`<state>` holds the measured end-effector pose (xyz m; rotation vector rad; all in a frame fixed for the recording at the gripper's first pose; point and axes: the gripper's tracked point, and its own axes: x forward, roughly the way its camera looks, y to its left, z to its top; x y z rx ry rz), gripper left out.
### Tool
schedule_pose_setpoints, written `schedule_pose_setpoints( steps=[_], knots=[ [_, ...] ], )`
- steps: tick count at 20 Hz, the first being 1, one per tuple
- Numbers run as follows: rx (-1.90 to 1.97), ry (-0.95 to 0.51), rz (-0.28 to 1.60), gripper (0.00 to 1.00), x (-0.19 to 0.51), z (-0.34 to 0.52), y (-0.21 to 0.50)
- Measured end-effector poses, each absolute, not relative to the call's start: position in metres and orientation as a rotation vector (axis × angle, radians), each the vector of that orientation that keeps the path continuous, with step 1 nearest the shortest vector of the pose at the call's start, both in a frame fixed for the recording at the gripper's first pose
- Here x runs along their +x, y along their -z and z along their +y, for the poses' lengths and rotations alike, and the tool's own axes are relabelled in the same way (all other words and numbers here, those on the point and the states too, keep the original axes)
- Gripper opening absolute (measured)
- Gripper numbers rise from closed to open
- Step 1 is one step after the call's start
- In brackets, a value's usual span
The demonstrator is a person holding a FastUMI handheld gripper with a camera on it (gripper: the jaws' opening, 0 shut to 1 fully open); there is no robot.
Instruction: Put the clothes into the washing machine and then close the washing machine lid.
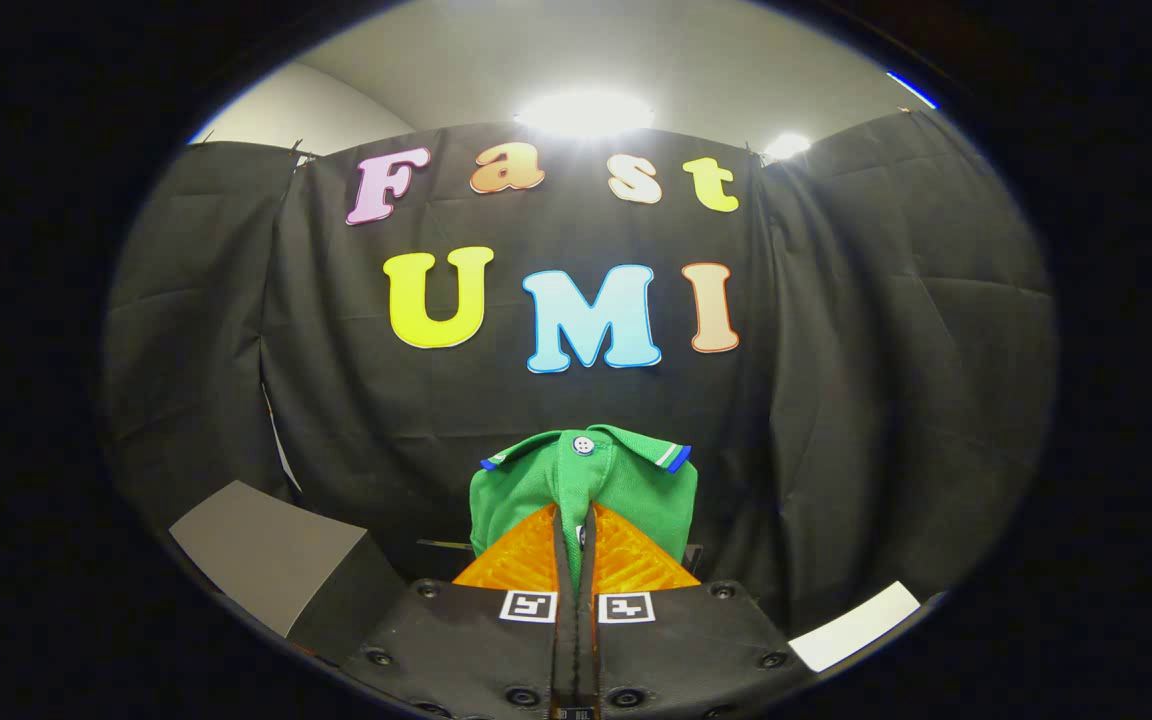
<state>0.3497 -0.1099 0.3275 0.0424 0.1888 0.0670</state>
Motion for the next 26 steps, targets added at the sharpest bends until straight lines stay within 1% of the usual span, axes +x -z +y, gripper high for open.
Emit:
schedule_pose_setpoints(
  steps=[5, 10, 21, 26],
  knots=[
    [0.041, -0.104, 0.202, 0.01, 0.356, -0.109, -0.276],
    [0.047, -0.128, 0.275, 0.01, 0.368, -0.097, -0.204],
    [0.045, -0.118, 0.504, 0.01, 0.392, -0.091, -0.042],
    [0.088, -0.104, 0.615, 0.01, 0.394, -0.097, 0.018]
  ],
)
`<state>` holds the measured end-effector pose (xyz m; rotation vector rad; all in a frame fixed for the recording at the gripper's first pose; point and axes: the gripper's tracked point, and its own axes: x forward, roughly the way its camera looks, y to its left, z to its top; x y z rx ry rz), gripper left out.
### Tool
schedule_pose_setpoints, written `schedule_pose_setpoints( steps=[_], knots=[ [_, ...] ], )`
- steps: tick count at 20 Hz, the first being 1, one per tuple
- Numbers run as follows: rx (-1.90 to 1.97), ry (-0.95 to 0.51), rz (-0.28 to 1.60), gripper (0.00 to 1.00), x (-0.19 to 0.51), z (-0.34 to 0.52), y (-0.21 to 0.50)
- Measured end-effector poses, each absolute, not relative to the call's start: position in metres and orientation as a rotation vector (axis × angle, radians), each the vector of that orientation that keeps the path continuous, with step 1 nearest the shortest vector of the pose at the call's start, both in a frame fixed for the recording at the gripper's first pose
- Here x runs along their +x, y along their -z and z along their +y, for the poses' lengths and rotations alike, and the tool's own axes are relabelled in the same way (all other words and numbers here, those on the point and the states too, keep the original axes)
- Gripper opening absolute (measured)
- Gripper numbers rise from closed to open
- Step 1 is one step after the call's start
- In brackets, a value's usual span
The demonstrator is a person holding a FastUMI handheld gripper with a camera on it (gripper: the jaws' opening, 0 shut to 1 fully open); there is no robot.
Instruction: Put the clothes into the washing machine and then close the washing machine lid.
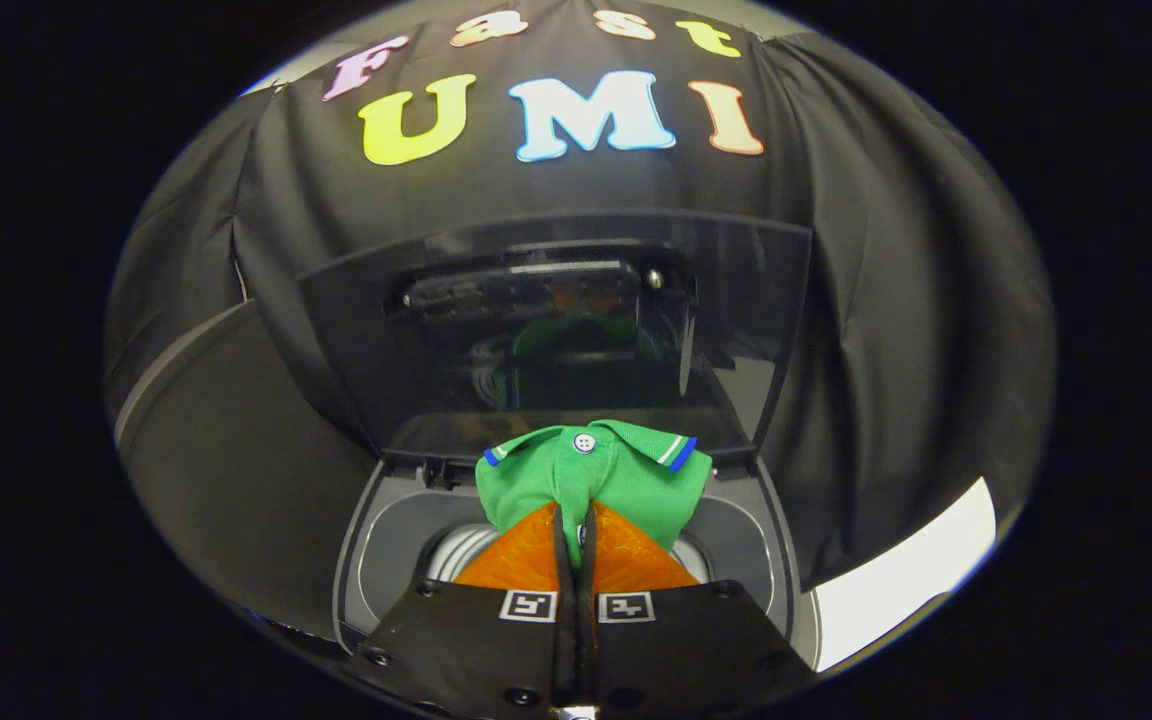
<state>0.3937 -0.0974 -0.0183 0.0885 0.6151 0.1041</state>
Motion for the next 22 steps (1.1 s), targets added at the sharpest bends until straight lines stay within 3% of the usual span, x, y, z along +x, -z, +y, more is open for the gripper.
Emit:
schedule_pose_setpoints(
  steps=[22],
  knots=[
    [0.079, -0.118, 0.830, 0.01, 0.372, -0.078, 0.137]
  ],
)
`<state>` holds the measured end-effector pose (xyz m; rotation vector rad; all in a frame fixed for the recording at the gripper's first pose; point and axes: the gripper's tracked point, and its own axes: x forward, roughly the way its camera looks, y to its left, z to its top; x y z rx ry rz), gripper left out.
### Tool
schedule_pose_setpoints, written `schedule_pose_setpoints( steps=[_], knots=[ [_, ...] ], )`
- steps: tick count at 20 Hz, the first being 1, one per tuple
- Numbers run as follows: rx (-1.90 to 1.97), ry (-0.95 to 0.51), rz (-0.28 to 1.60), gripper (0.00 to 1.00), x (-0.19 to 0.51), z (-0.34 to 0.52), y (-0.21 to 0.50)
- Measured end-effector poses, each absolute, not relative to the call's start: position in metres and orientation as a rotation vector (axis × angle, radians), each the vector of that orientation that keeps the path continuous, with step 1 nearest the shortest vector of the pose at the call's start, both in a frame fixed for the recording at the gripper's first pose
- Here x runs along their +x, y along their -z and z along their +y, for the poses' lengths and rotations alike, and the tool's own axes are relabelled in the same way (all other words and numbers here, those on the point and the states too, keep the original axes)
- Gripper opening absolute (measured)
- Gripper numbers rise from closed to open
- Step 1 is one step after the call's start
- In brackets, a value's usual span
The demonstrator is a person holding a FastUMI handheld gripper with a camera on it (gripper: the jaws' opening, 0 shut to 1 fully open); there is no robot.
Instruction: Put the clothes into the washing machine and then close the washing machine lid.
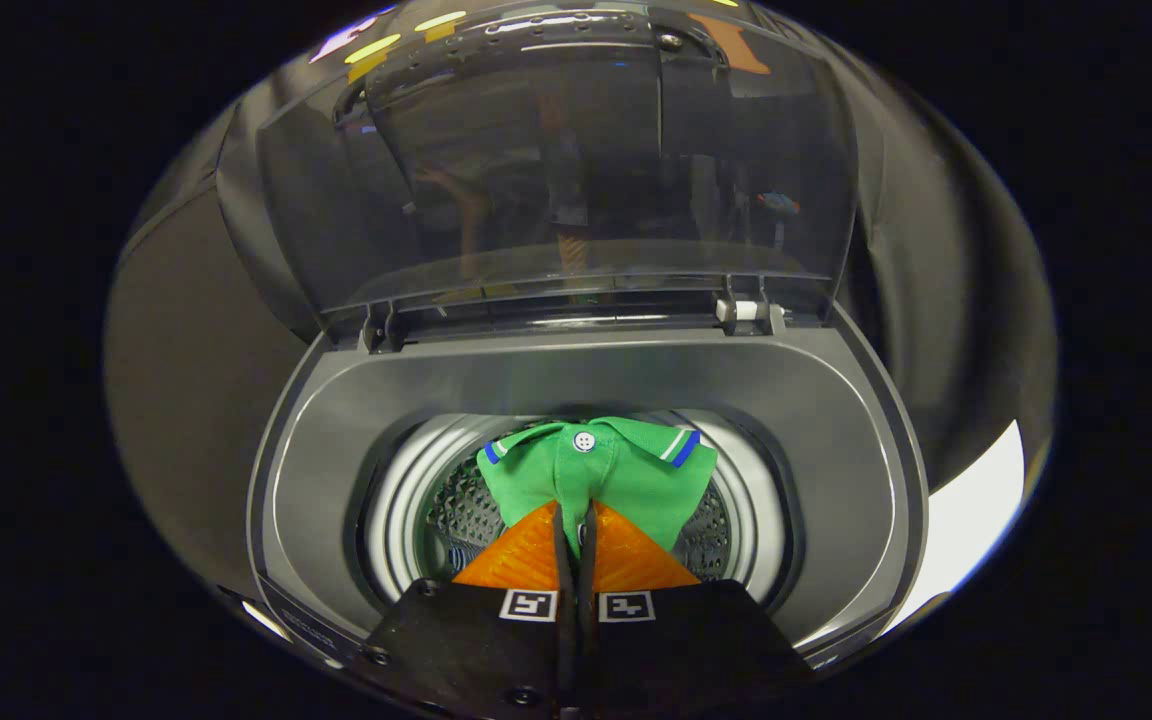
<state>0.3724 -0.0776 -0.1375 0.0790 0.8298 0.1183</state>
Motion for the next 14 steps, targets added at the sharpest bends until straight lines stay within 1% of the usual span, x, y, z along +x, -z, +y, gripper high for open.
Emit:
schedule_pose_setpoints(
  steps=[7, 10, 12, 14],
  knots=[
    [0.105, -0.096, 0.894, 0.01, 0.370, -0.078, 0.160],
    [0.143, -0.100, 0.902, 0.01, 0.369, -0.078, 0.159],
    [0.158, -0.095, 0.925, 0.04, 0.367, -0.077, 0.163],
    [0.156, -0.085, 0.933, 0.51, 0.369, -0.079, 0.166]
  ],
)
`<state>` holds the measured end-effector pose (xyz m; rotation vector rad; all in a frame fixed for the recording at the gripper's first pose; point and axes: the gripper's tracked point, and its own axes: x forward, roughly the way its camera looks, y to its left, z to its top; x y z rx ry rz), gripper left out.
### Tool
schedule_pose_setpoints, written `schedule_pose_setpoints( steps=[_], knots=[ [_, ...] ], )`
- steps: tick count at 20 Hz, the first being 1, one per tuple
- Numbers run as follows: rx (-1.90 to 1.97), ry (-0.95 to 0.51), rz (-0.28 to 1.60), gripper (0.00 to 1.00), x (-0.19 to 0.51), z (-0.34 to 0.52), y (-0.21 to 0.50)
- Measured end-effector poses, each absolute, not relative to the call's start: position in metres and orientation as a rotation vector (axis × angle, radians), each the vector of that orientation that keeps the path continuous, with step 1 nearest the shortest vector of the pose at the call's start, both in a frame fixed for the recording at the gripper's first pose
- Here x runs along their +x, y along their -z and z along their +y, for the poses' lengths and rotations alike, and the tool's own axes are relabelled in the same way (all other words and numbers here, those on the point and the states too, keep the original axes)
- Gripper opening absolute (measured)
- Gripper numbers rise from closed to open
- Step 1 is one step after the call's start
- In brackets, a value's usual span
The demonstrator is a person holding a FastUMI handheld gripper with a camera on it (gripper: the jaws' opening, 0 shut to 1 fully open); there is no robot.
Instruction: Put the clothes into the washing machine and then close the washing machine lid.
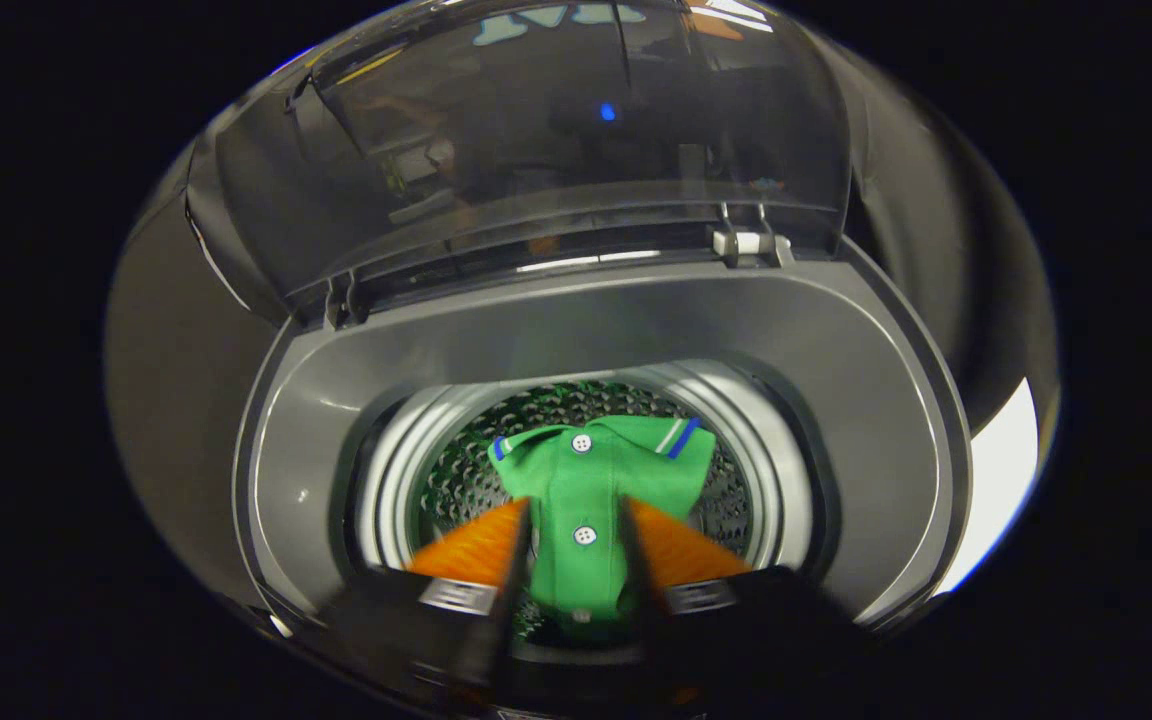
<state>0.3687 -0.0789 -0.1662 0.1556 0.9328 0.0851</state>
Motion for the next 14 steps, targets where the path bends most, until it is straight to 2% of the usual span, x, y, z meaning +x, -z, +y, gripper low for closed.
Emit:
schedule_pose_setpoints(
  steps=[2, 10, 14],
  knots=[
    [0.146, -0.065, 0.935, 0.99, 0.367, -0.082, 0.166],
    [0.142, -0.073, 0.907, 0.98, 0.368, -0.084, 0.156],
    [0.235, -0.108, 0.835, 0.98, 0.374, -0.081, 0.113]
  ],
)
